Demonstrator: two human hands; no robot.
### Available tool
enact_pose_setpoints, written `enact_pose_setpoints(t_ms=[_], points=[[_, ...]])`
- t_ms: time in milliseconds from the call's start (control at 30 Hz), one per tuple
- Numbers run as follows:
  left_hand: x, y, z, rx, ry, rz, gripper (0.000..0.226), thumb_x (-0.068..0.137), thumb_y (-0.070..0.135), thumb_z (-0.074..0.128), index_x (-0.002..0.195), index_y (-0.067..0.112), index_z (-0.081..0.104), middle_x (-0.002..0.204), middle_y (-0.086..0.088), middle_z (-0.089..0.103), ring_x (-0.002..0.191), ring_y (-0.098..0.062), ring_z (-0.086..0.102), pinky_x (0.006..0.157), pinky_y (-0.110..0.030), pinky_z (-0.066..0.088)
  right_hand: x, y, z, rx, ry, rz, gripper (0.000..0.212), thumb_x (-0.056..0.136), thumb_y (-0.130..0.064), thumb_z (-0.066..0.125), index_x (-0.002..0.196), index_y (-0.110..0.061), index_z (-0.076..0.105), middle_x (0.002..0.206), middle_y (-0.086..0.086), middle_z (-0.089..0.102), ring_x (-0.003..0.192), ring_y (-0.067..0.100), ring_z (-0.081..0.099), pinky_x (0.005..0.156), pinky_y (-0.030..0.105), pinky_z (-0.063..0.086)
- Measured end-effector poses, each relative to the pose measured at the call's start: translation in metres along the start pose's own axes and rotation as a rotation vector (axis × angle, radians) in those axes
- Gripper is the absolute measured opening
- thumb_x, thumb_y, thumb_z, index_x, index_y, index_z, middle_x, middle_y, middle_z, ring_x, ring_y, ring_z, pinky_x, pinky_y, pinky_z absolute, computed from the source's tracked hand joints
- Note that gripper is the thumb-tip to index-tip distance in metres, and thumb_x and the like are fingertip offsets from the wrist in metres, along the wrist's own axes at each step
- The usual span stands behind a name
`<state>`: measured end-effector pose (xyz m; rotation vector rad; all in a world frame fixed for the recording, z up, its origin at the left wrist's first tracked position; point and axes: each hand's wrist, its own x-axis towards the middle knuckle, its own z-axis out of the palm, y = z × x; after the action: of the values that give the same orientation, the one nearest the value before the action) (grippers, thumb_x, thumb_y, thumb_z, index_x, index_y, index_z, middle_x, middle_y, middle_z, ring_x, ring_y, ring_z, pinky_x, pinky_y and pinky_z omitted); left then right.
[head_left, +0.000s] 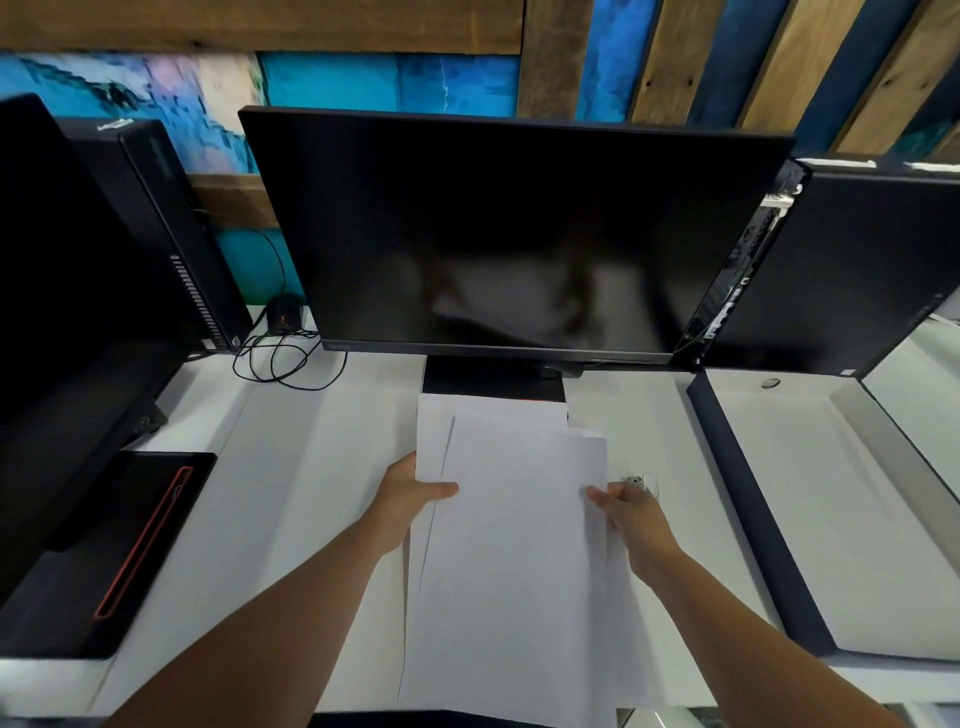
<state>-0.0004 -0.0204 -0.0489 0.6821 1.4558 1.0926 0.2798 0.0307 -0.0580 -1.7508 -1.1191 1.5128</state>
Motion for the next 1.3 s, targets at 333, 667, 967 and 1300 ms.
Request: enact_pose_setpoints(t_ms=[333,667,967,1300], points=[[-0.012,0.015,0.003,-0.060,-0.028,-0.020,0.041,0.072,-0.006,0.075,0.109,0.011,0.067,0.103,-0.007,0.073,0.097,-0.024,0.069,0.085,-0.038,0.055,-0.008,-0.006,-0.009,0.319,-0.072,-0.022,0.009,0.086,-0.003,0.061,0.085,-0.007,0.054,0.083,0.011,0.061,0.077,0.025,0.058,0.073,0.031,0.047],[-0.021,0.019,-0.004,-0.124,-0.031,-0.029,0.037,0.073,-0.006,0.073,0.106,0.011,0.068,0.102,-0.009,0.074,0.096,-0.027,0.069,0.088,-0.042,0.054,-0.011,-0.006,-0.011,0.381,-0.181,0.011,0.043,0.078,-0.002,0.071,0.117,-0.010,0.054,0.110,0.012,0.068,0.095,0.027,0.067,0.078,0.031,0.052],[-0.022,0.012,-0.002,-0.190,0.016,-0.055,0.030,0.078,-0.003,0.072,0.104,0.011,0.067,0.096,-0.004,0.074,0.093,-0.022,0.068,0.085,-0.037,0.053,-0.016,-0.007,-0.011,0.366,-0.203,-0.016,0.019,0.086,-0.001,0.061,0.101,-0.009,0.070,0.092,0.002,0.076,0.078,0.015,0.072,0.073,0.029,0.051],[-0.019,0.011,-0.003,-0.168,0.022,-0.081,0.025,0.083,0.007,0.069,0.108,0.013,0.067,0.107,-0.003,0.071,0.104,-0.023,0.064,0.100,-0.038,0.046,-0.012,-0.009,-0.017,0.350,-0.231,-0.027,0.024,0.087,0.001,0.057,0.107,-0.005,0.068,0.103,0.009,0.073,0.091,0.024,0.067,0.081,0.032,0.050]])
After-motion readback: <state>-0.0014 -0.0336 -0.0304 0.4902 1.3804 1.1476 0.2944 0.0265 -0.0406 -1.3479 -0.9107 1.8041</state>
